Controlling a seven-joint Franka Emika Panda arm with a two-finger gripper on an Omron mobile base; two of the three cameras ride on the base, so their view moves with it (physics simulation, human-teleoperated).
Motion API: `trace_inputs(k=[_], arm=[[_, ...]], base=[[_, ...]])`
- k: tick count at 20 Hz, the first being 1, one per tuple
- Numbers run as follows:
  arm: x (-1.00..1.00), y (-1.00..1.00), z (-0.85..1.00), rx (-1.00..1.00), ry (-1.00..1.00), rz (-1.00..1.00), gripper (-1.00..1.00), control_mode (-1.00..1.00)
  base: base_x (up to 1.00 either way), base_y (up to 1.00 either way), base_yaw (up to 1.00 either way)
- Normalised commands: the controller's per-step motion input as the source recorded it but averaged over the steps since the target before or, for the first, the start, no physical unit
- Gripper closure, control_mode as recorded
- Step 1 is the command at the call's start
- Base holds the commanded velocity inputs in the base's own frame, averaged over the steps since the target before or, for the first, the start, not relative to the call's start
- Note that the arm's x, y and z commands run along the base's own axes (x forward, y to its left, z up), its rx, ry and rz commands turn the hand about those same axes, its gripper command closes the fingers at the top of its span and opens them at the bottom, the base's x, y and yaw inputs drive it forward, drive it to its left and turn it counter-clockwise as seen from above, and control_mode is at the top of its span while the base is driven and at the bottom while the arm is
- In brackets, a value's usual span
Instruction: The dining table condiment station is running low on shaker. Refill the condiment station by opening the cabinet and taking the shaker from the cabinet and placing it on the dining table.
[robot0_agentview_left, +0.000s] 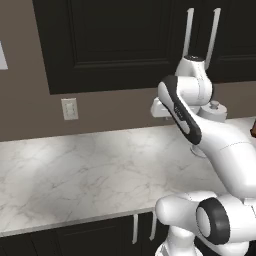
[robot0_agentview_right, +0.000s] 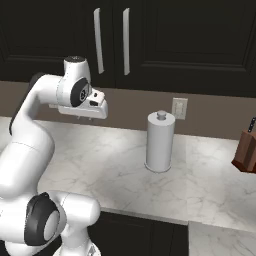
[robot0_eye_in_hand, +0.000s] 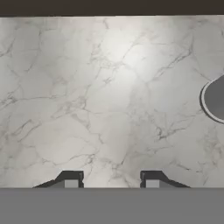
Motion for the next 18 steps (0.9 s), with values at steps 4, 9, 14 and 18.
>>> trace_inputs(k=[4, 9, 14, 18], arm=[[-0.11, 0.00, 0.05, 0.00, -0.20, 0.01, -1.00, -1.00], [-0.40, -0.14, 0.26, 0.00, -0.45, 0.03, -1.00, -1.00], [-0.32, -0.12, 0.55, 0.00, -0.36, 0.00, -1.00, -1.00], [-0.14, -0.03, 0.69, -0.02, -0.27, 0.00, -1.00, -1.00]], base=[[0.00, 0.00, 0.00], [0.00, 0.00, 0.00], [0.00, 0.00, 0.00], [0.00, 0.00, 0.00]])
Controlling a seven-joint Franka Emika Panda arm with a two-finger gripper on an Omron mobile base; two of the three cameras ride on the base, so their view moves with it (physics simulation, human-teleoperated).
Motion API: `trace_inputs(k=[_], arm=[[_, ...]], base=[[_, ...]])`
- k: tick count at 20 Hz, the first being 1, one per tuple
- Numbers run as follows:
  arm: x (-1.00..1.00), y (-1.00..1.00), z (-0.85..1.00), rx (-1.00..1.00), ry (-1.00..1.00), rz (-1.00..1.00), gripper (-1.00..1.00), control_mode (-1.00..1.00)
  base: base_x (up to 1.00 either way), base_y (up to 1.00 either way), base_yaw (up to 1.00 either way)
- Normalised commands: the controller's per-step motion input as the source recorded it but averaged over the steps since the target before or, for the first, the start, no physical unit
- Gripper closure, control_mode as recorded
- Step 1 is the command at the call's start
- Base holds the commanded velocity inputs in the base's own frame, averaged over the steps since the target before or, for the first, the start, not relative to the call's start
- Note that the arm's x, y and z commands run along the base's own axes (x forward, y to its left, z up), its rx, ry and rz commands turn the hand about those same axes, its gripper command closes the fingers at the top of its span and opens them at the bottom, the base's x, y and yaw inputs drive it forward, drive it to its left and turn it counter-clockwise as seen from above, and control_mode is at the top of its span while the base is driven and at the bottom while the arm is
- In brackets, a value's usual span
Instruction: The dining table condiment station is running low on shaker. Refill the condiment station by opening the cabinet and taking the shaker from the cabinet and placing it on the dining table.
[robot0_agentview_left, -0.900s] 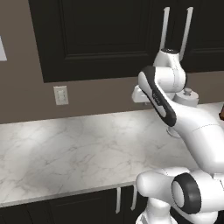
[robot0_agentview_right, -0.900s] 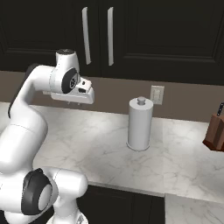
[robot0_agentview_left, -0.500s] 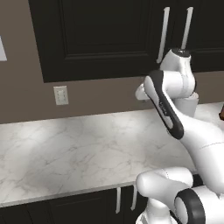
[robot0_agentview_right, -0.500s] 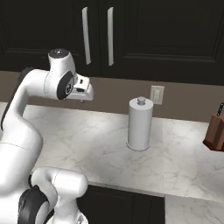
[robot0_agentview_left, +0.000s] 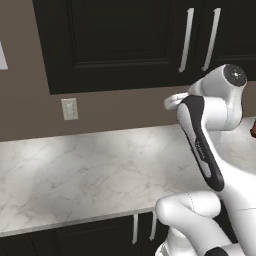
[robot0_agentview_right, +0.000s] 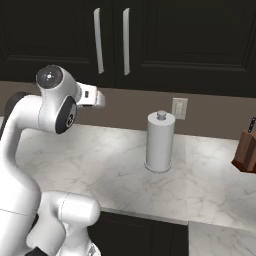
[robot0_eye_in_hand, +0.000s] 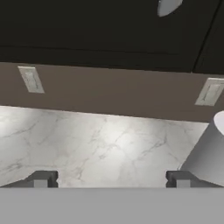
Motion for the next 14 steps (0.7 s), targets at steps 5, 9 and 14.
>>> trace_inputs(k=[5, 9, 14], arm=[[-0.08, -0.10, 0.77, -0.03, -0.25, 0.00, -1.00, -1.00], [-0.01, -0.17, 0.79, 0.00, -0.20, 0.00, -1.00, -1.00], [0.00, -0.17, 0.64, 0.00, -0.08, 0.00, -1.00, -1.00]], base=[[0.00, 0.00, 0.00], [0.00, 0.00, 0.00], [0.00, 0.00, 0.00]])
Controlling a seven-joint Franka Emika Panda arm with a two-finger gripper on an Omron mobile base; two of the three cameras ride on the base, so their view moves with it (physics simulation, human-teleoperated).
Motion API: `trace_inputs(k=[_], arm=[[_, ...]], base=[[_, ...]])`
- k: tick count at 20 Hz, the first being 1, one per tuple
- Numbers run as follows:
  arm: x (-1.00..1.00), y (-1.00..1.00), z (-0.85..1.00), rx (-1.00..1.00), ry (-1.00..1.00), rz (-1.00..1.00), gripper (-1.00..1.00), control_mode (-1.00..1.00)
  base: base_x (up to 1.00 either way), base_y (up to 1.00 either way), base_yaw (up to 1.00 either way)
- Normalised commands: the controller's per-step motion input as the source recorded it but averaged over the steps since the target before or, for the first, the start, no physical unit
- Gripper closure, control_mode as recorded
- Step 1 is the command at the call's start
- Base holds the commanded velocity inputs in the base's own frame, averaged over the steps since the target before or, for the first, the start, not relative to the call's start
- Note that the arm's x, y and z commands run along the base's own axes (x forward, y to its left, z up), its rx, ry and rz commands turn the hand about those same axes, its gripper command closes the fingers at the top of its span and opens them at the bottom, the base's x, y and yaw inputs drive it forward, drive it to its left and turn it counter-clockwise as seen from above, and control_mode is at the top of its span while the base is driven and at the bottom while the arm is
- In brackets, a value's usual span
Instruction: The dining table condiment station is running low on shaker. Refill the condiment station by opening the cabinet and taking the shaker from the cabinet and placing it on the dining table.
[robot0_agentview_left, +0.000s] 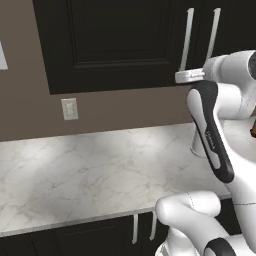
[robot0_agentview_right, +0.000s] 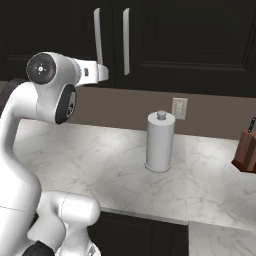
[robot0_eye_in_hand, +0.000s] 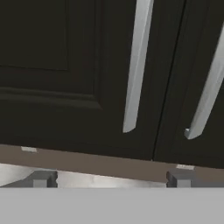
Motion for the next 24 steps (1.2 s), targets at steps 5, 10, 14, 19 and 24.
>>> trace_inputs(k=[5, 10, 14, 19, 24], arm=[[0.04, -0.01, 0.65, 0.00, -0.03, 0.00, -1.00, -1.00], [0.25, -0.01, 0.54, 0.00, 0.00, 0.00, -1.00, -1.00], [0.32, -0.07, 0.29, 0.00, 0.04, 0.00, -1.00, -1.00], [0.39, -0.11, 0.02, 0.00, 0.06, 0.00, -1.00, -1.00], [0.47, -0.01, -0.02, 0.00, 0.00, 0.00, -1.00, -1.00]], base=[[0.00, 0.00, 0.00], [0.00, 0.00, 0.00], [0.00, 0.00, 0.00], [0.00, 0.00, 0.00], [0.00, 0.00, 0.00]])
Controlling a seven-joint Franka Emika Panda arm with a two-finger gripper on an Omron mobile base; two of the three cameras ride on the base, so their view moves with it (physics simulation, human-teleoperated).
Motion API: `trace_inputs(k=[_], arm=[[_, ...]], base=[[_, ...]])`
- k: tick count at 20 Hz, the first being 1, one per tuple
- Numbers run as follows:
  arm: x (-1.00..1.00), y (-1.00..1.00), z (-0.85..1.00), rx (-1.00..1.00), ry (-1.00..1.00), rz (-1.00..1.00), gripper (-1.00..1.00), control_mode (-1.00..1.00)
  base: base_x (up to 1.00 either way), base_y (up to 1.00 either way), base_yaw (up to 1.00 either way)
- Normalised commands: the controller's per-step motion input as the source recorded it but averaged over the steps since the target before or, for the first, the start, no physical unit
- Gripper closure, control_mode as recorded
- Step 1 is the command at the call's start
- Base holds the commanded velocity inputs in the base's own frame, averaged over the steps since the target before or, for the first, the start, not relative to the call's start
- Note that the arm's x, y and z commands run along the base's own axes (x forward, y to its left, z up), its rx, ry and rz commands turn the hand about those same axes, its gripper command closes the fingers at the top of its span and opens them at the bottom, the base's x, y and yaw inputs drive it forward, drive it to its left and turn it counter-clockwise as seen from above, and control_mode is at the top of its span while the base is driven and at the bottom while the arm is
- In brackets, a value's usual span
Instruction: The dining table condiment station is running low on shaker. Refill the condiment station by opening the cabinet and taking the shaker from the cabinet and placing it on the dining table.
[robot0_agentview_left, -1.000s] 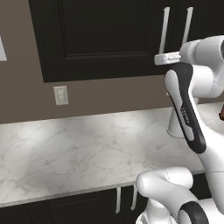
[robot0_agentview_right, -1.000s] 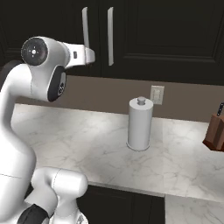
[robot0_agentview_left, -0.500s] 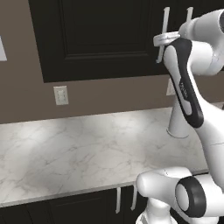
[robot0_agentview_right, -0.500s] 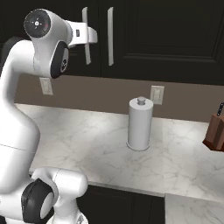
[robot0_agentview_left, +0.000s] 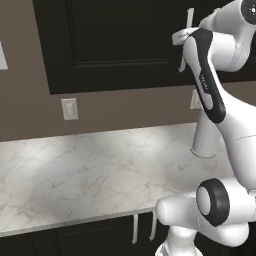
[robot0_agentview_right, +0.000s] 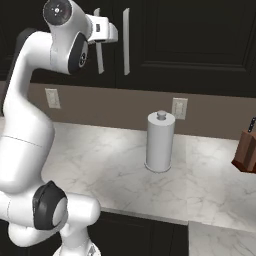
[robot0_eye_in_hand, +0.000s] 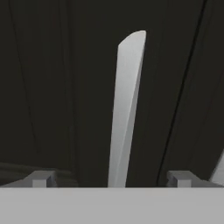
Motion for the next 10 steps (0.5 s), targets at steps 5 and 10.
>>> trace_inputs(k=[5, 10], arm=[[0.50, 0.00, -0.15, 0.00, 0.00, 0.00, -1.00, -1.00], [0.51, -0.04, -0.26, 0.00, 0.00, 0.00, -1.00, -1.00]], base=[[0.00, 0.00, 0.00], [0.00, 0.00, 0.00]])
